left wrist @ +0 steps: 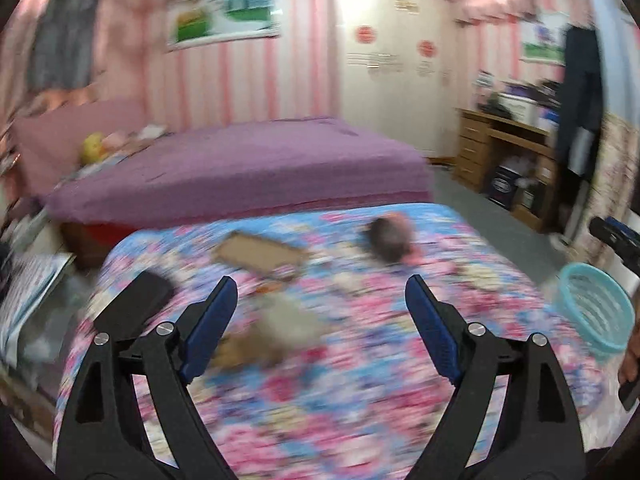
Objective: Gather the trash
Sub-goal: 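Move both open tools back over the bed, then grasp crumpled brown paper with the left tool while the right tool grasps the beige cloth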
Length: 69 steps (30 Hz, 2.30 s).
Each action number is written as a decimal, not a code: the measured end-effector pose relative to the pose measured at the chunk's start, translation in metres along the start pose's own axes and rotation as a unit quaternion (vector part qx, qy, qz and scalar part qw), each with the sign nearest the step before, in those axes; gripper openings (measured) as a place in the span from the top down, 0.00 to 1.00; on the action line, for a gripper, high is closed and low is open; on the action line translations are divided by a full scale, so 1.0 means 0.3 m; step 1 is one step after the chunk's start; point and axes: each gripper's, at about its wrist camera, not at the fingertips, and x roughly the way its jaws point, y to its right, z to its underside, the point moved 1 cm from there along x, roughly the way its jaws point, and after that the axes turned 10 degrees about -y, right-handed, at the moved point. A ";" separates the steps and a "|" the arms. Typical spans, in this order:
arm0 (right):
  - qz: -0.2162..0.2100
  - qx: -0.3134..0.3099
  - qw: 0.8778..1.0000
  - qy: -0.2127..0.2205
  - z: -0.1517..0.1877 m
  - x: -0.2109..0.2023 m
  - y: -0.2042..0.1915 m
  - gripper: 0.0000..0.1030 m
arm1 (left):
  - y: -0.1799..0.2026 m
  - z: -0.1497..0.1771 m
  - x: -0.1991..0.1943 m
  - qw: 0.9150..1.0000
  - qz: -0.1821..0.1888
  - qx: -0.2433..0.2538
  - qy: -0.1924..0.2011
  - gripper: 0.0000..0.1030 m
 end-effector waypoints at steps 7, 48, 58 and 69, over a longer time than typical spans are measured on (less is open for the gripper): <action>-0.075 -0.057 0.995 -0.032 0.050 0.136 -0.323 0.28 | -0.311 0.096 0.101 0.996 -0.050 -0.059 -0.046 0.19; -0.116 -0.151 0.968 -0.163 0.161 0.526 -0.868 0.80 | -0.499 0.184 0.204 0.988 -0.074 -0.107 -0.087 0.18; -0.128 -0.067 0.983 -0.114 0.068 0.381 -0.649 0.86 | -0.334 0.142 0.322 0.993 -0.024 -0.063 -0.101 0.18; -0.144 -0.072 0.981 -0.106 0.045 0.350 -0.568 0.86 | -0.293 0.132 0.393 0.989 -0.004 -0.066 -0.130 0.72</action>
